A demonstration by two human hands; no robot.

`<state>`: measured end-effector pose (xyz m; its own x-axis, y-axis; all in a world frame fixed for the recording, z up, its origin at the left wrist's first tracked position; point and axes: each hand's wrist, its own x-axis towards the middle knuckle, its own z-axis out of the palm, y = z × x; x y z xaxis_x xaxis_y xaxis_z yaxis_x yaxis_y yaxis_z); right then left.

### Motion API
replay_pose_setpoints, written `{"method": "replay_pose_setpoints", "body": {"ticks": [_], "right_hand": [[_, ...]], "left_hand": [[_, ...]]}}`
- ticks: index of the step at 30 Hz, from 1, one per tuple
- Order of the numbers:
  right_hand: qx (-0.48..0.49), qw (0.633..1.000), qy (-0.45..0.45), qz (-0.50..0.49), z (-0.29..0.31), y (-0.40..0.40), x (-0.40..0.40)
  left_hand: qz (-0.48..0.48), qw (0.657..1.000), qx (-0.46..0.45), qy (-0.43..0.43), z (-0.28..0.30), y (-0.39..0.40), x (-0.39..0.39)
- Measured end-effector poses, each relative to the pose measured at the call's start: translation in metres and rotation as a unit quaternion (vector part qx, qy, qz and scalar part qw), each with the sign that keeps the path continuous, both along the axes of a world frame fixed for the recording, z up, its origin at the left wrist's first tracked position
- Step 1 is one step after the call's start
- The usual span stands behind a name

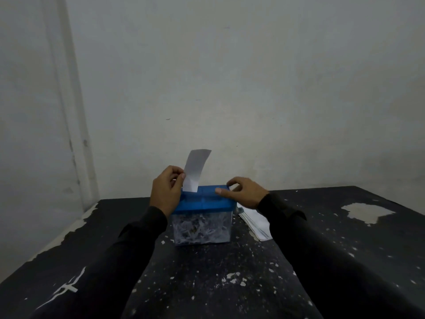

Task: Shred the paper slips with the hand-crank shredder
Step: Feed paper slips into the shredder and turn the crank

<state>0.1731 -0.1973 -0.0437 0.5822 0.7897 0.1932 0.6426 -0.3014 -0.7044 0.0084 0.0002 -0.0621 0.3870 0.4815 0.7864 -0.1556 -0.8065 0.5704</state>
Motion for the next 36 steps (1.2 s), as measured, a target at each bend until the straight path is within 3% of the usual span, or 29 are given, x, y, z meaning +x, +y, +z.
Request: {"method": "replay_pose_setpoints", "body": {"ticks": [10, 21, 29, 32, 36], "right_hand": [[0.062, 0.996, 0.043, 0.045, -0.032, -0.004, -0.003], [0.025, 0.999, 0.047, 0.001, -0.013, -0.007, -0.007], [-0.024, 0.999, 0.02, 0.005, -0.003, -0.01, -0.01], [-0.026, 0.991, 0.124, 0.041, 0.005, -0.024, -0.002], [0.059, 0.965, 0.23, 0.111, 0.015, -0.048, 0.005]], "left_hand": [[0.002, 1.0, -0.009, 0.016, -0.009, 0.004, 0.0], [-0.01, 0.999, -0.017, 0.037, -0.01, -0.006, 0.0], [-0.067, 0.974, -0.07, 0.206, -0.01, -0.006, 0.005], [-0.086, 0.968, -0.082, 0.221, -0.006, -0.003, 0.004], [-0.085, 0.967, -0.078, 0.227, -0.005, -0.003, 0.003]]}}
